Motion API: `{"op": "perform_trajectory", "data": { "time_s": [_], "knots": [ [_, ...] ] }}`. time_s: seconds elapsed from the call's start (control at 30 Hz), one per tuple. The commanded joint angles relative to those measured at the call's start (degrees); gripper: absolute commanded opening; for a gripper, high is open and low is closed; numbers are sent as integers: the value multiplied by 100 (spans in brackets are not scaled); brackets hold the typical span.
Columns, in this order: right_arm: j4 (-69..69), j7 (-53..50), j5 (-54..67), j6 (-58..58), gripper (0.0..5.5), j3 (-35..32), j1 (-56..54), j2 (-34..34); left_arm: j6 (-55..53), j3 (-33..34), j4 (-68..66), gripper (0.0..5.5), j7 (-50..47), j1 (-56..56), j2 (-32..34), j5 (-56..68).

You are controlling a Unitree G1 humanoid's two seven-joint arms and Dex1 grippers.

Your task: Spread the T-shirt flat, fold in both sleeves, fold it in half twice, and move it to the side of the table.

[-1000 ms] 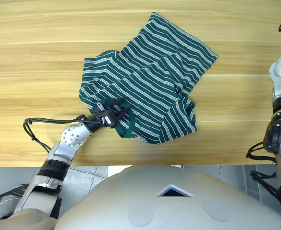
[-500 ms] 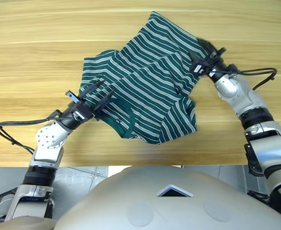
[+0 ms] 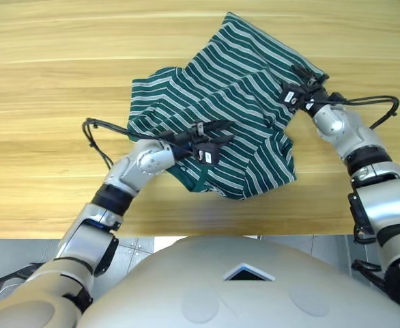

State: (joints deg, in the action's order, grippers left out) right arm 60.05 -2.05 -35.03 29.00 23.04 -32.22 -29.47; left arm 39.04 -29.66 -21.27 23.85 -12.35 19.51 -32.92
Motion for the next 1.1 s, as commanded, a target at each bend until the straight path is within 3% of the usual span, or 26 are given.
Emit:
{"op": "perform_trajectory", "data": {
  "time_s": [0.03, 0.27, 0.43, 0.77, 0.93, 1.1],
  "knots": [
    [377, 51, -115, -136, 228, 163, -276, 224, 396, -464, -554, 169, 166, -122, 76, -139],
    [1069, 3, -134, -489, 228, 221, -789, 181, 891, -528, 466, 169, 1430, 1059, 931, 2779],
    [1415, 29, -151, -815, 228, 267, -1064, 186, 646, -385, 814, 169, 1929, 1568, 1102, 3903],
    [1592, 80, -219, -1082, 228, 371, -1414, 445, 154, -449, 1126, 169, 2782, 2049, 1009, 4562],
    [1648, 31, -235, -1144, 228, 386, -1480, 581, 95, 620, 886, 169, 2084, 1405, 413, 4915],
    [1678, 23, -264, -1142, 228, 420, -1397, 614, 160, 904, 818, 169, 1975, 922, -110, 4850]
  ]
}}
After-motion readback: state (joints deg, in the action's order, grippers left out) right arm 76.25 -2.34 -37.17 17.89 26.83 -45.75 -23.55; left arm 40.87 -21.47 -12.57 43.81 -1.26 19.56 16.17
